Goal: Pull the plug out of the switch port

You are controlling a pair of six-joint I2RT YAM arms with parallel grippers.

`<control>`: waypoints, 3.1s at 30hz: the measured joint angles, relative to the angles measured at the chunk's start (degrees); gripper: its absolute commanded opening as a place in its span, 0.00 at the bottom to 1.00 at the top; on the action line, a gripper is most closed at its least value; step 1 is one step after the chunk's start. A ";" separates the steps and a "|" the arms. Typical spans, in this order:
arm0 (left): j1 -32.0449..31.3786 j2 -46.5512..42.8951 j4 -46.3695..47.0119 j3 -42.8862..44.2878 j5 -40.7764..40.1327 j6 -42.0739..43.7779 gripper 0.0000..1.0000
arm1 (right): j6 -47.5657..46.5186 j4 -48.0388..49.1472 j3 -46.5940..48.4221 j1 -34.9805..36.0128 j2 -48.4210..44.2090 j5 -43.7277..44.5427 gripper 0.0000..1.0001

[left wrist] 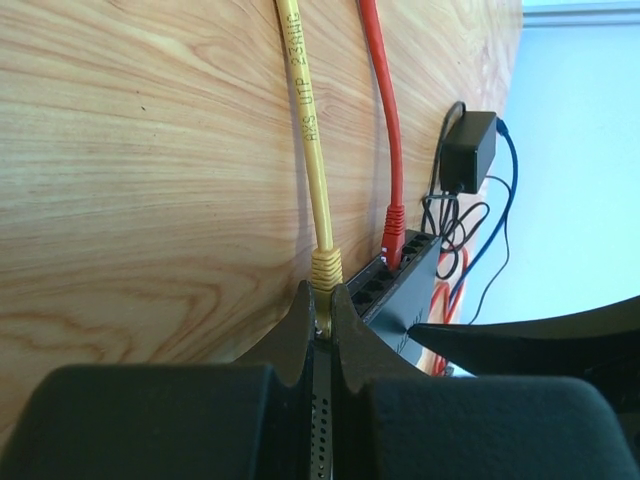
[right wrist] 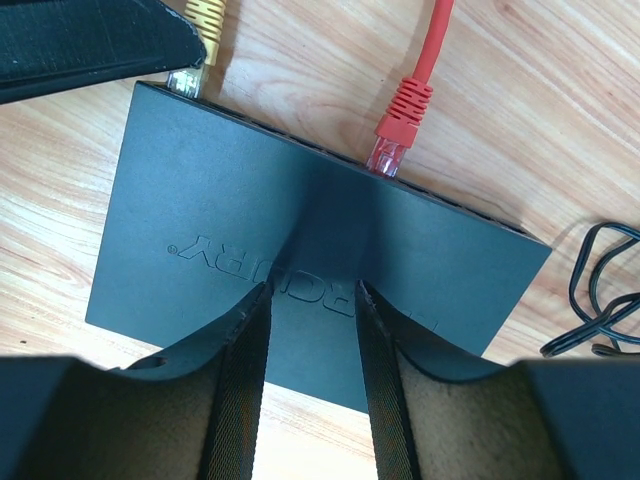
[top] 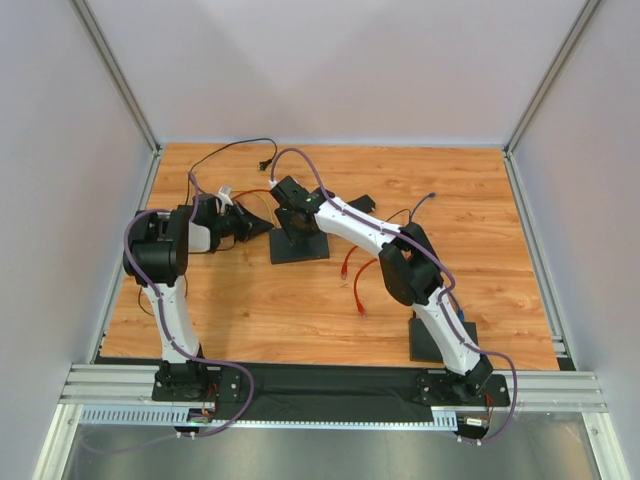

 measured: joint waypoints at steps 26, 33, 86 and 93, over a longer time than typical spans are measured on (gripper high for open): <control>-0.61 -11.67 4.26 -5.29 -17.90 2.25 0.00 | -0.17 -0.98 1.38 -0.07 0.72 -1.25 0.41; -0.52 -12.26 3.52 -2.54 -19.89 4.87 0.00 | -0.20 -1.42 1.86 -0.07 0.96 -1.53 0.41; -0.13 -2.01 -19.41 6.67 1.92 15.82 0.34 | -2.99 -0.85 0.79 -0.50 0.33 -4.24 0.41; -0.13 -1.53 -19.41 7.10 1.95 15.61 0.30 | -3.04 -0.87 0.79 -0.55 0.33 -4.24 0.41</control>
